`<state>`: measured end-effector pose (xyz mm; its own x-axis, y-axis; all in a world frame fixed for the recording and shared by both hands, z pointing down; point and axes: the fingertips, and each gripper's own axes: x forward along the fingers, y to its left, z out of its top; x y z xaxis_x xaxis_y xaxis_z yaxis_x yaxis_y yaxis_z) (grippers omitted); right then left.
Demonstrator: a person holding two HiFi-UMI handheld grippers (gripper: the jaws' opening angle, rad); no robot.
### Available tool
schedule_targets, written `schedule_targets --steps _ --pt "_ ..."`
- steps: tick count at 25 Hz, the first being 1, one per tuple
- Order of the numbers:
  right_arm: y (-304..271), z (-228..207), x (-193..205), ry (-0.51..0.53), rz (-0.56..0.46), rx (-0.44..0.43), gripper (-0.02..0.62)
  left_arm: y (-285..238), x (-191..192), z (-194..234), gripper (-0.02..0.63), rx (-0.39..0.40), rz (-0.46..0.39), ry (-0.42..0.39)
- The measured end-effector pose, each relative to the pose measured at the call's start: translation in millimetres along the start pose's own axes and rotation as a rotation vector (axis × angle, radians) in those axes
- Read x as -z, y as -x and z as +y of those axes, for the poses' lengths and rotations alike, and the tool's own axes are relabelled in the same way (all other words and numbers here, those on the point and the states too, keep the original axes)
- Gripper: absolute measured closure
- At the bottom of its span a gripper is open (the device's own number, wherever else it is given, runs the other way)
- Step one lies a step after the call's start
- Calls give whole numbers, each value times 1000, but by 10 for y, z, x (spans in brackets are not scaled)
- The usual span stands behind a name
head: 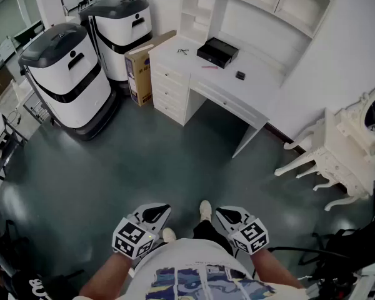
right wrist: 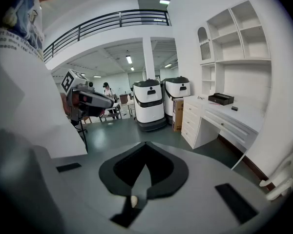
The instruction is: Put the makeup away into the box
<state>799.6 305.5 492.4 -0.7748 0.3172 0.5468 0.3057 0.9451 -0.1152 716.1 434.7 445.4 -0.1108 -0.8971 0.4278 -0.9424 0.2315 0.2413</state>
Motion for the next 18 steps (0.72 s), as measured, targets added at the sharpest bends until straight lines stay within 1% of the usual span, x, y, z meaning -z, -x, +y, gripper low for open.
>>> schedule_targets --steps 5,9,15,18 --pt "-81 68 -80 27 4 -9 571 140 67 68 592 -34 -14 18" --pt "-126 79 -113 39 7 -6 571 182 98 87 592 -36 -15 6" --pt "-197 132 -95 34 24 -11 571 229 139 157 592 -44 -19 18" --pt "-211 101 -119 0 11 -3 571 219 165 194 592 -38 -14 28"
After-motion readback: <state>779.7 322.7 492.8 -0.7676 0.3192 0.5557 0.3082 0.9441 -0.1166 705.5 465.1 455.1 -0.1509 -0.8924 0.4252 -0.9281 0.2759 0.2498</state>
